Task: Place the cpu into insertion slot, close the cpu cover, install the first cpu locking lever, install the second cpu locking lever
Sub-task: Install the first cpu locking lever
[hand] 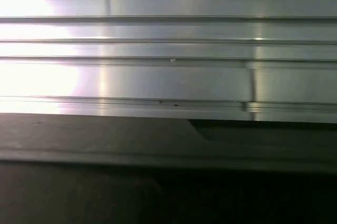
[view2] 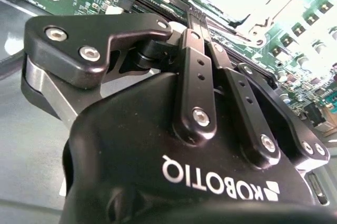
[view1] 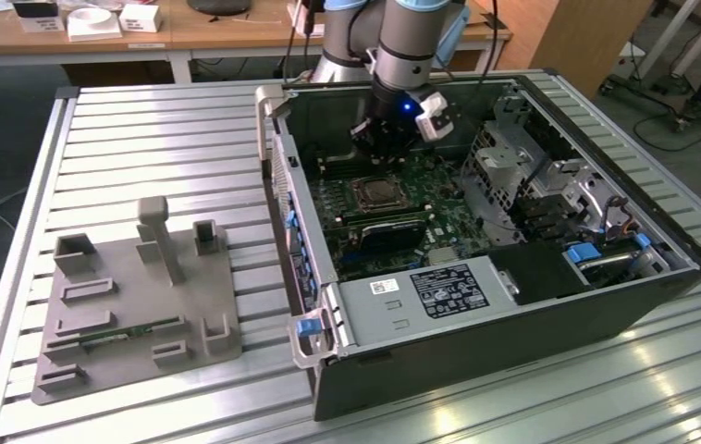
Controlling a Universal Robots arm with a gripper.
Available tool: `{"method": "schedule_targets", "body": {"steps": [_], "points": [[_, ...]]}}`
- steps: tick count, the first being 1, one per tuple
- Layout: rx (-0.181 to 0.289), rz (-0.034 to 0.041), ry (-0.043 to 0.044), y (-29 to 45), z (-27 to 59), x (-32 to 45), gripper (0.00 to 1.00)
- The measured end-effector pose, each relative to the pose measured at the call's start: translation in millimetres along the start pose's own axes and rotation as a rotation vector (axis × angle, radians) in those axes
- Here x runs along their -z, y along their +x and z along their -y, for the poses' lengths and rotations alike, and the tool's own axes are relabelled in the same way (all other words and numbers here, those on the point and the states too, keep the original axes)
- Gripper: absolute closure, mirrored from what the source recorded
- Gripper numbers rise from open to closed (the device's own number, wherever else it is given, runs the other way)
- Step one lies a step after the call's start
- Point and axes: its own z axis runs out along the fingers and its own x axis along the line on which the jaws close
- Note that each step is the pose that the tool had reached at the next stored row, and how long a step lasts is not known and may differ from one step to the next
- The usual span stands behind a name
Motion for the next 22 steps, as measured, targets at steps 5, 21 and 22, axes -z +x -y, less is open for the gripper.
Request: {"method": "schedule_targets", "body": {"steps": [5, 21, 22], "points": [[0.0, 0.0, -0.0001, -0.3, 0.0, -3.8, 0.9], [0.0, 0.0005, -0.0001, -0.4, -1.2, 0.5, 0.9], [0.0, 0.0007, -0.0001, -0.4, -1.3, 1.3, 0.9]]}}
